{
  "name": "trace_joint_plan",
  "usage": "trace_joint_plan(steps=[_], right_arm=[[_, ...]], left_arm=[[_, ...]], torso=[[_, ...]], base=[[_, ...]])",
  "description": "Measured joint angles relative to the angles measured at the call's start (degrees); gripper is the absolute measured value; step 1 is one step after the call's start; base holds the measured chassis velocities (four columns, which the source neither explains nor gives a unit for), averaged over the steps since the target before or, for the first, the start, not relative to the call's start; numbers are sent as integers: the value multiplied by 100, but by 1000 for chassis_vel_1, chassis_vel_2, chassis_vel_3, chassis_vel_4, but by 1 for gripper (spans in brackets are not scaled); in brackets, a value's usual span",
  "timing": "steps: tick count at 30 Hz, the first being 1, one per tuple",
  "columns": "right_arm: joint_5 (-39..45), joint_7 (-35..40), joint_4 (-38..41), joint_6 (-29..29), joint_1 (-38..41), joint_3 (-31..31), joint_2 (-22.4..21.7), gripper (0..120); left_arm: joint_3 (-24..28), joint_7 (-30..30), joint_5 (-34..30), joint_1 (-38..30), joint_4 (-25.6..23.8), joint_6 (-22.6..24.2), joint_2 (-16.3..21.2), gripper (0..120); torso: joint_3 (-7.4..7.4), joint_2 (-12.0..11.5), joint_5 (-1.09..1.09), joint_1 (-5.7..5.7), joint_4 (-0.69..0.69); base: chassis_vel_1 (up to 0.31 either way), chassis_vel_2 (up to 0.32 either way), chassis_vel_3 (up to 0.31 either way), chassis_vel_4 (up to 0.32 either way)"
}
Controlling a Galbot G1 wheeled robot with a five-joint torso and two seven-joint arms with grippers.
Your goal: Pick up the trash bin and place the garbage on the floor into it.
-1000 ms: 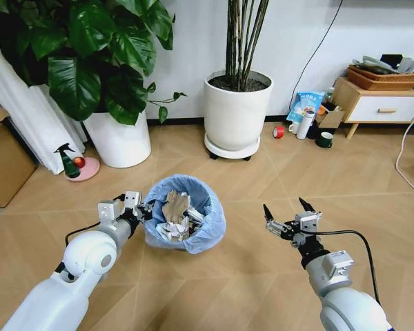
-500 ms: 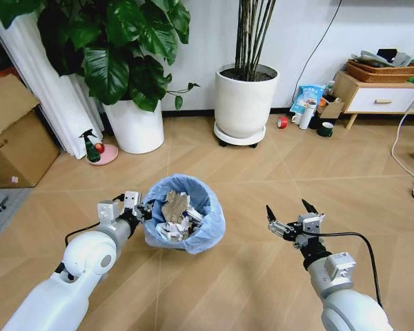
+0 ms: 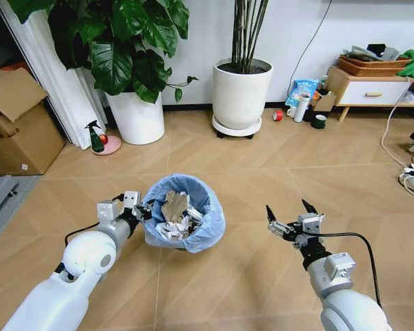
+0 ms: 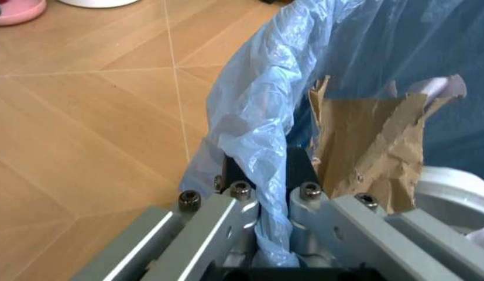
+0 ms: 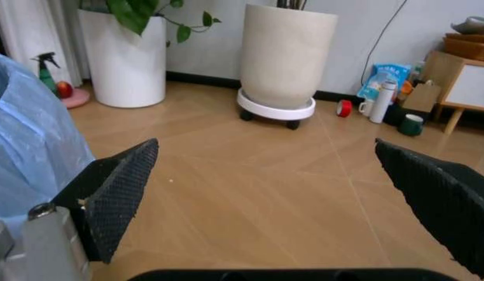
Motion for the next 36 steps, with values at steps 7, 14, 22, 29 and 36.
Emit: trace_joint_plan(steps=[7, 14, 22, 29, 36], right_arm=[[-57, -29, 11, 48, -90, 19, 50, 100], [-72, -34, 27, 64, -128, 54, 51, 100], [-92, -45, 23, 78, -128, 26, 53, 100], [-104, -50, 15, 91, -131, 22, 48, 100], [-133, -56, 4, 103, -154, -1, 50, 100]], left_arm=[[-11, -5, 0, 27, -17, 0, -10, 0], [6, -17, 9, 40, -24, 0, -19, 0], [-3, -23, 9, 59, -30, 0, -15, 0], [-2, -30, 14, 75, -39, 0, -30, 0], [-18, -34, 18, 106, -65, -1, -39, 0]], torso=[[0, 0, 4, 0, 0], [0, 0, -4, 0, -1], [0, 0, 2, 0, -1], [0, 0, -5, 0, 1], [0, 0, 4, 0, -1]], base=[[195, -169, -176, 177], [176, -176, -185, 168], [217, -165, -208, 174], [205, -160, -211, 159], [207, -149, -215, 149]])
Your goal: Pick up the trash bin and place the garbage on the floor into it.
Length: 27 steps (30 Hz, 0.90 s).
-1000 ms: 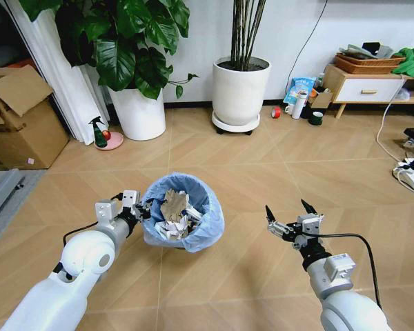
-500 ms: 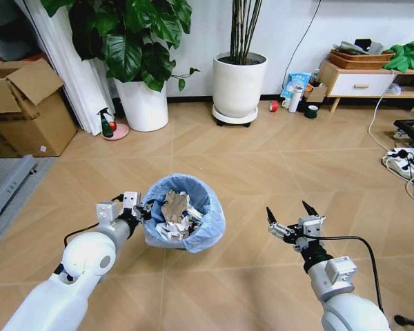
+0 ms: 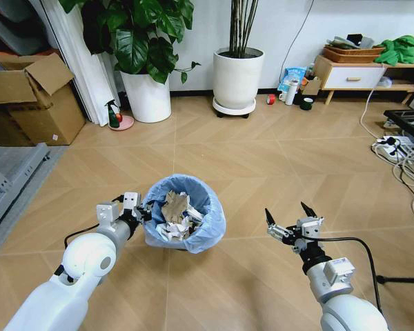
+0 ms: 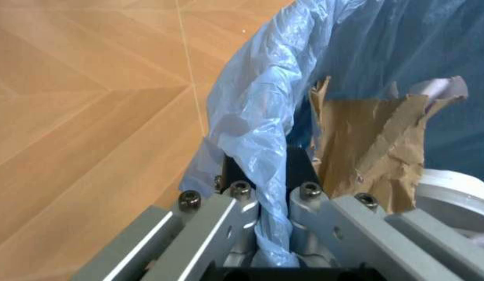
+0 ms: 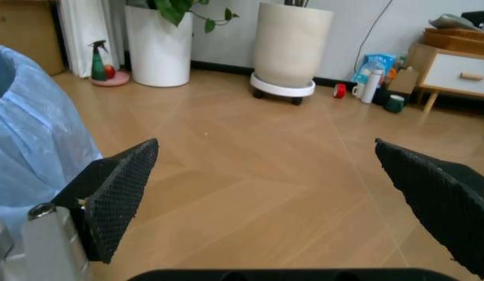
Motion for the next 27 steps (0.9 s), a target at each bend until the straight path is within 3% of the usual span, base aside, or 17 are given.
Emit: trace_joint_plan(steps=[3, 5, 27], right_arm=[[-1, -2, -1, 0, 0, -1, -11, 100], [-4, -4, -4, 2, -2, -6, -16, 100], [15, -10, -72, 17, 61, -34, 37, 100]], left_arm=[[0, 0, 1, 15, -5, -1, 0, 0], [0, -3, 3, 22, -7, -2, 0, 0], [-7, -3, 20, -15, 36, -13, -21, 0]], torso=[[-1, 0, -9, -1, 0], [0, 0, -2, 0, 1], [0, 0, -5, 0, 0]], base=[[229, -155, -214, 153], [237, -140, -227, 153], [175, -144, -178, 148]])
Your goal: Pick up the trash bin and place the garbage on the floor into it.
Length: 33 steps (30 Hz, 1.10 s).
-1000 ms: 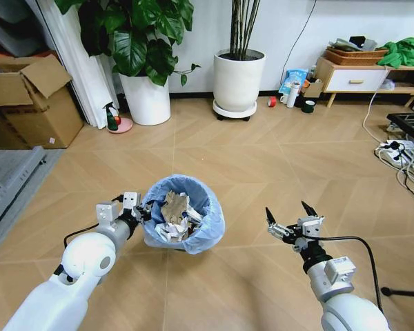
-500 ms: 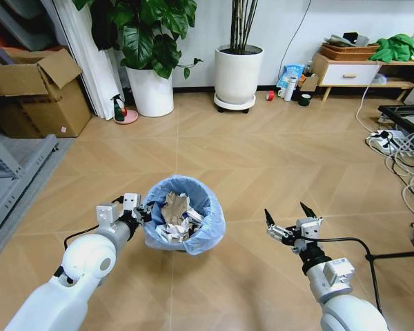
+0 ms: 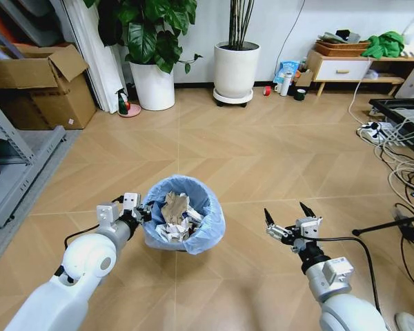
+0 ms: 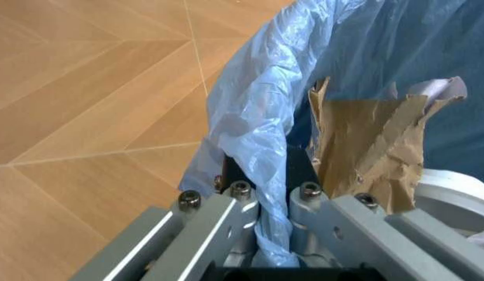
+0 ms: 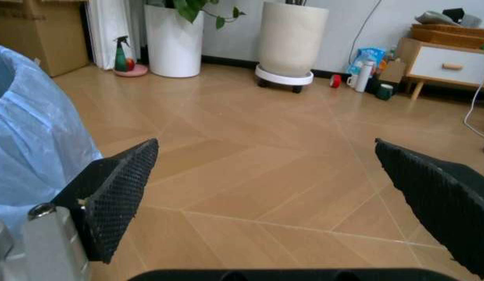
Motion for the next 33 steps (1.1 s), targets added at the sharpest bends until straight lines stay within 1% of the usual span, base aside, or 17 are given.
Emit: trace_joint_plan(steps=[6, 8, 10, 11, 12, 13, 16, 17, 20, 24, 25, 33], right_arm=[[9, -65, -41, 114, 1, 20, 11, 100], [22, -72, -53, 131, 5, 42, 20, 100], [22, -72, -53, 131, 5, 42, 20, 100], [23, -74, -74, 159, 23, 64, 24, 100], [24, -74, -89, 177, 33, 76, 31, 100], [24, -74, -89, 177, 33, 76, 31, 100], [24, -77, -134, 226, 57, 93, 63, 100], [24, -77, -134, 226, 57, 93, 63, 100], [26, -78, -144, 247, 60, 98, 72, 100], [30, -78, -147, 254, 57, 108, 60, 100], [34, -78, -151, 266, 55, 122, 41, 100], [44, -79, -155, 289, 46, 143, 19, 100]], left_arm=[[-4, -84, -2, 11, 5, -2, -30, 0], [-5, -405, -62, 34, 5, 49, -50, 0], [-5, -419, -66, 36, 5, 53, -50, 0], [-38, -757, -173, 93, 25, 118, -57, 0], [-89, -924, -205, 149, 64, 135, -72, 0], [-89, -924, -205, 149, 64, 135, -72, 0], [-286, -1306, -252, 296, 291, 148, -205, 0], [-286, -1306, -252, 296, 291, 148, -205, 0], [-509, -1423, -257, 405, 596, 139, -384, 0], [-586, -1461, -265, 434, 781, 109, -480, 0], [-628, -1473, -261, 437, 908, 71, -543, 0], [-643, -1478, -276, 356, 1231, -93, -694, 0]], torso=[[0, 0, 0, 0, 0], [0, 0, 0, 0, 0], [0, 0, 0, 0, 0], [0, 0, 0, 0, -1], [0, 0, 0, 0, 0], [0, 0, 0, 0, 0], [0, 0, 0, 1, 1], [0, 0, 0, 1, 1], [0, 0, 0, 0, 1], [0, 0, -2, 0, 1], [0, 0, 0, 0, 1], [0, 0, 0, 0, 0]], base=[[61, -73, -63, 84], [0, 0, 0, 0], [0, 0, 0, 0], [0, 0, 0, 0], [0, 0, 0, 0], [0, 0, 0, 0], [0, 0, 0, 0], [0, 0, 0, 0], [0, 0, 0, 0], [0, 0, 0, 0], [0, 0, 0, 0], [0, 0, 0, 0]])
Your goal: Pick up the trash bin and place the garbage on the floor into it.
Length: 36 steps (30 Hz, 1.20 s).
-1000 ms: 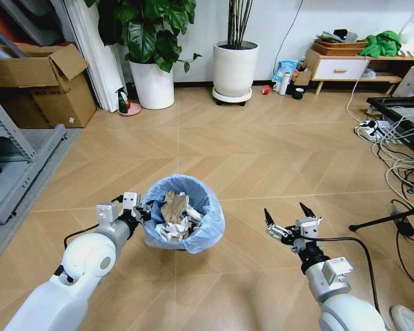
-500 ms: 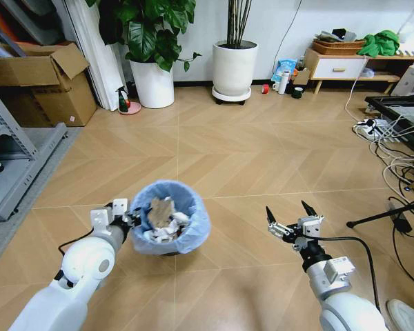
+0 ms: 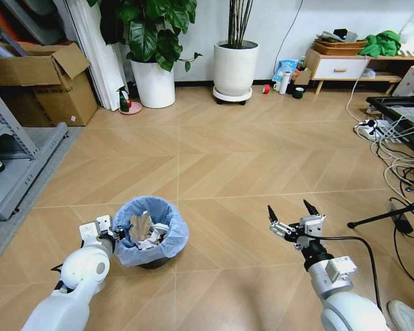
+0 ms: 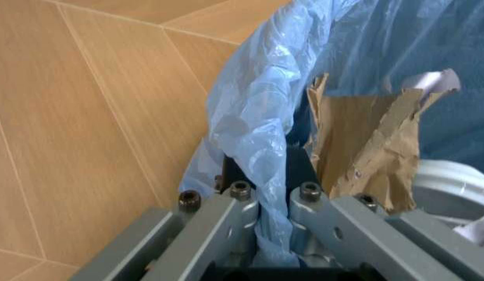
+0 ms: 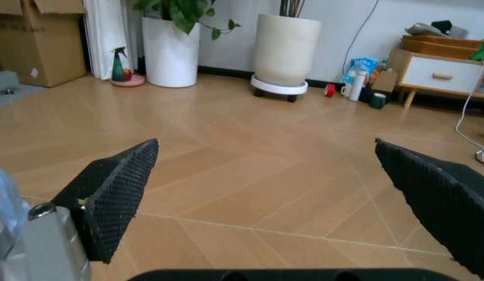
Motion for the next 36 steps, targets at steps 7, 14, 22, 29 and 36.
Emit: trace_joint_plan(steps=[7, 14, 22, 29, 36], right_arm=[[-18, -3, 15, 51, -64, 37, 33, 100], [-19, -45, 37, 73, -87, 67, 48, 100], [-16, -55, 83, 87, -121, 125, 37, 100], [36, -56, 132, 89, -105, 205, 4, 100], [150, -26, 168, 11, -22, 365, 54, 100]], left_arm=[[-2, 25, -32, -10, 141, -6, -31, 0], [5, 74, -32, -46, 203, -2, -31, 5], [30, 93, -19, -73, 258, -66, -53, 34], [31, 42, -8, -71, 242, -415, -69, 65], [-86, 91, 334, -25, 222, -1043, -83, 91]], torso=[[0, 0, 0, 0, 0], [0, 0, 0, 0, 0], [0, 0, 0, 0, 0], [0, 0, 0, 0, 0], [0, 0, 1, 0, 1]], base=[[0, 0, 0, 0], [0, 0, 0, 0], [0, 0, 0, 0], [0, 0, 0, 0], [0, 0, 0, 0]])
